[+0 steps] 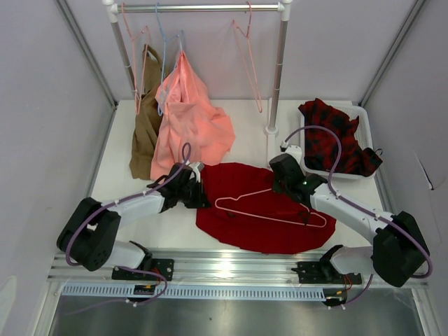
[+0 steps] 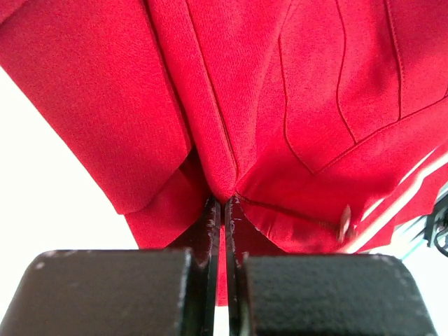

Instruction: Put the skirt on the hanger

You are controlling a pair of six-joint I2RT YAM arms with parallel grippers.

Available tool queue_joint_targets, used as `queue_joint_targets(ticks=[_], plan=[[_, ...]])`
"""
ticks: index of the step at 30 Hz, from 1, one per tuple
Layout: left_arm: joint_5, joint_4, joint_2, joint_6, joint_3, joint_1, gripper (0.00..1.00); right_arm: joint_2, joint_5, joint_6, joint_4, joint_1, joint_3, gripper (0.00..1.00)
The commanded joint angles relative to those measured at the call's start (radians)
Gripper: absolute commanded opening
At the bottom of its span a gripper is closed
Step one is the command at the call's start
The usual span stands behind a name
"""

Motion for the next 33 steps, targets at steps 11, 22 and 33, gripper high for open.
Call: queue_joint_targets(ticks=[11,22,33], plan=[[-0.005,0.018,-0.115,-0.023,-0.059,0.011,0.24,0.059,-0.001,0.049,0.024,-0.052,0.063,0.00],[-0.189,-0.169,-0.398,-0.029,-0.015,-0.053,0.43,0.074,-0.086,0.090,0.045,-0.086,0.070,0.00],[-0.483,-0.135,-0.296,-0.094,0.109,-0.478,0.43,0.119,-0.138,0.125,0.054,-0.098,0.110,0.00]])
